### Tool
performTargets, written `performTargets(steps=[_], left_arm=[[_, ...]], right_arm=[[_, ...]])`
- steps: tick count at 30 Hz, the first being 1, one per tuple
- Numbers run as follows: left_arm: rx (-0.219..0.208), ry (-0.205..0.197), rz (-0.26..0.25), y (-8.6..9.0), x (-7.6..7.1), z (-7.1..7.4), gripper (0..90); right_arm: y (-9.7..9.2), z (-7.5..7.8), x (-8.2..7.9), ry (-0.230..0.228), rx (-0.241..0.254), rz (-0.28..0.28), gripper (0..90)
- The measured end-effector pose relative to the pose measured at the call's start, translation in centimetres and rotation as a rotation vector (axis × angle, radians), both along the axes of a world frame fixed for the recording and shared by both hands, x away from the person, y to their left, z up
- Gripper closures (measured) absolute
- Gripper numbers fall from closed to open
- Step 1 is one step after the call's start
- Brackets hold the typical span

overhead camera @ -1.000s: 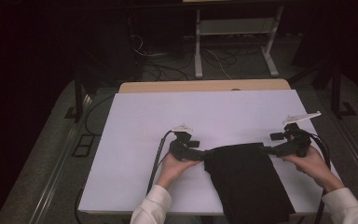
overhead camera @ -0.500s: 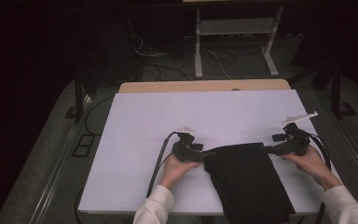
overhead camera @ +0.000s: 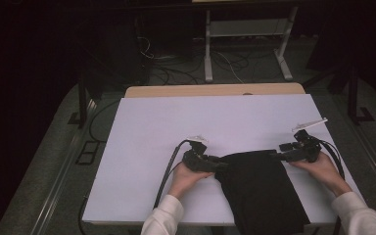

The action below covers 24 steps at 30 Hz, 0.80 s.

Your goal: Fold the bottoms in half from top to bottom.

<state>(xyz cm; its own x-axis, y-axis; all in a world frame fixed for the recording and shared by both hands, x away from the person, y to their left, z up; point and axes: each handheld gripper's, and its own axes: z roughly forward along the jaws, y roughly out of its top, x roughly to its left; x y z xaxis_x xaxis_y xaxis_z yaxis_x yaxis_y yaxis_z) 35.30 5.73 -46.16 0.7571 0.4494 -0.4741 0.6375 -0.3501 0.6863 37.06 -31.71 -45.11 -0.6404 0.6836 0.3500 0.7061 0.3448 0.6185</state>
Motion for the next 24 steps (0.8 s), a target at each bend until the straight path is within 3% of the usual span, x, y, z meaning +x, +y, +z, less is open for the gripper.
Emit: performTargets(steps=[6,12,17,24], left_arm=[[-0.004,-0.011,-0.029,0.0,-0.1,0.1,60.5],[0.007,-0.021,-0.052,-0.3,-0.2,-0.1,77.7],[0.011,-0.023,-0.051,-0.3,-0.3,0.0,80.2],[0.016,-0.037,-0.053,0.0,-0.4,0.5,81.8]], right_arm=[[0.8,0.0,0.0,-0.031,-0.016,0.034,37.5],[1.2,-0.1,-0.1,-0.031,-0.02,0.063,62.2],[1.5,-0.3,0.0,-0.01,-0.016,0.085,79.7],[1.0,0.1,0.1,0.023,0.046,0.059,83.9]])
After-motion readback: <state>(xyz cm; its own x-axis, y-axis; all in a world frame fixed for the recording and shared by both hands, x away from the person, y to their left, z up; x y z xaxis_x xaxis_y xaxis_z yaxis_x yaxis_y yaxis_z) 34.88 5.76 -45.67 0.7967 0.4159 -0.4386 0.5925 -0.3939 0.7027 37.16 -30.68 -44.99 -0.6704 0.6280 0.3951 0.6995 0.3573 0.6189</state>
